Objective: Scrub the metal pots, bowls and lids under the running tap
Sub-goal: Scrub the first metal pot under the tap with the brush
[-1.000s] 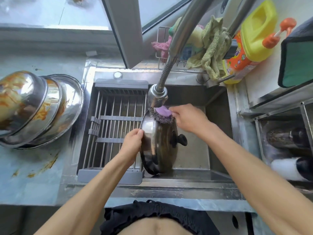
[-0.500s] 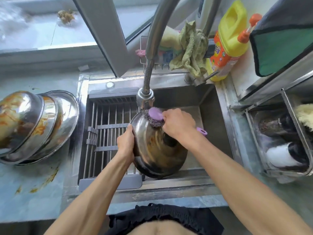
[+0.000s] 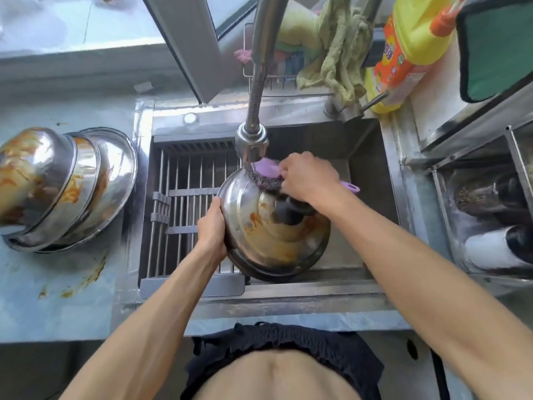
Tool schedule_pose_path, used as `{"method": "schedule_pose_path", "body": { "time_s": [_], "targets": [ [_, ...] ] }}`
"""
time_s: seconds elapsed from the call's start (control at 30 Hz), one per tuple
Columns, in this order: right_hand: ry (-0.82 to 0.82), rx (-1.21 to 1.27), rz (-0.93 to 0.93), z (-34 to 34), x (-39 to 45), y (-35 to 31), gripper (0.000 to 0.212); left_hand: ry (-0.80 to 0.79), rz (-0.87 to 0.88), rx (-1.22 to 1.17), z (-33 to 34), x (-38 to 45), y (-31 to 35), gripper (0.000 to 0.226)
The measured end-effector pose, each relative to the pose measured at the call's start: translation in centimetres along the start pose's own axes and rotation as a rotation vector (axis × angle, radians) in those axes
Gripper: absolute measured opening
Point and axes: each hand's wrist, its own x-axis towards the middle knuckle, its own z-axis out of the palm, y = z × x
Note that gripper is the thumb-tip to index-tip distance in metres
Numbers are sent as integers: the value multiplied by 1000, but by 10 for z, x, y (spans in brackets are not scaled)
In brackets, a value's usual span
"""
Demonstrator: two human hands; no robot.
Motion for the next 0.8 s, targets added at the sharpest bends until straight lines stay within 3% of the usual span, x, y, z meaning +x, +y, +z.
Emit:
{"method": "schedule_pose_path", "body": {
  "time_s": [0.1,0.23,0.37,0.53,0.67,0.8],
  "targets": [
    [33,-53,52,-2,7,14,13,2,0,7,-2,2,-1,44],
    [-12,-77,-90,-4,-2,2,2,-43,-2,9,-8,6,1,48],
    [26,-118,42,-17,15,18,20,-42,2,11,-8,6,2,42],
    [-48,-144,-119,-12,-4,-7,2,-21,-11,-16,-10,12,-1,53],
    [11,-172,22,-21,6,-6,22,15,0,-9,-6,5,1,37],
    [-26,-245,-162,-2,-21,-39,28,20,-4,-21,-6,2,2,35]
  ]
}}
